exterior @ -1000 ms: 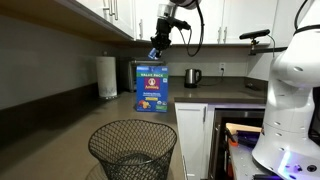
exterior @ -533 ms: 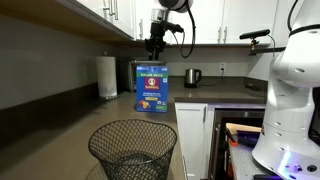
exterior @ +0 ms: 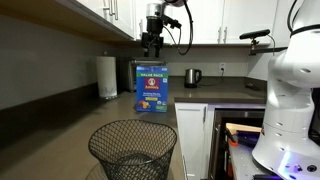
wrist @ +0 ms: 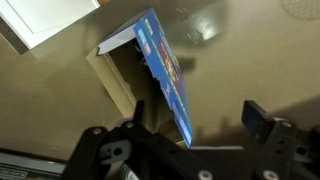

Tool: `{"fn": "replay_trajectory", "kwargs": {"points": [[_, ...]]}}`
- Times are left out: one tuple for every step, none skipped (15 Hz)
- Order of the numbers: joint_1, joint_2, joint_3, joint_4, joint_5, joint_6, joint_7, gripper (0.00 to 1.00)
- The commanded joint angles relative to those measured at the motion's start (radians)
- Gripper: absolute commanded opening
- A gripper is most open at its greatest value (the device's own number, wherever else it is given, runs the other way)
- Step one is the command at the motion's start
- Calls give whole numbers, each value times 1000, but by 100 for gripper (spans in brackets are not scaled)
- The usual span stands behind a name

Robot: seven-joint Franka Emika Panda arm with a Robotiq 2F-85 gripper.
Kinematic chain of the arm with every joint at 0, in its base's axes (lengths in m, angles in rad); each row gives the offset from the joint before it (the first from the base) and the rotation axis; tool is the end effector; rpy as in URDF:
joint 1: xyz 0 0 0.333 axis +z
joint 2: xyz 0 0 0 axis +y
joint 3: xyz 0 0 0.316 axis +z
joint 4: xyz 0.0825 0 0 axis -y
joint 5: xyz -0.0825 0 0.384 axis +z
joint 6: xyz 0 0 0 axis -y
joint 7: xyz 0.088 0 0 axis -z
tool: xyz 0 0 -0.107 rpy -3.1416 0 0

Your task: Get the blue item on the table and place it in the blue box

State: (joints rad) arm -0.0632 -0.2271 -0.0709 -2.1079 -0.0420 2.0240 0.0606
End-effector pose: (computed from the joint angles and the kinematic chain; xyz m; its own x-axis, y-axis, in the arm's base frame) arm 0.4975 -0.0718 0.5272 0.9742 -0.1745 0.1433 -0.1785 -0.9838 0.0154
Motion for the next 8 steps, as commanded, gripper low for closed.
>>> {"fn": "replay_trajectory", "kwargs": {"points": [[17, -21, 8, 9, 22, -101, -64, 100], [23, -23, 12, 9, 17, -127, -75, 100], [29, -25, 13, 10, 15, -161, -94, 100], [37, -26, 13, 10, 21, -198, -127, 100], [43, -34, 13, 4, 22, -228, -153, 100], [48, -42, 14, -4, 22, -256, -178, 100], [54, -47, 13, -9, 23, -279, -209, 100], [57, -52, 12, -12, 22, -298, -232, 100]]}}
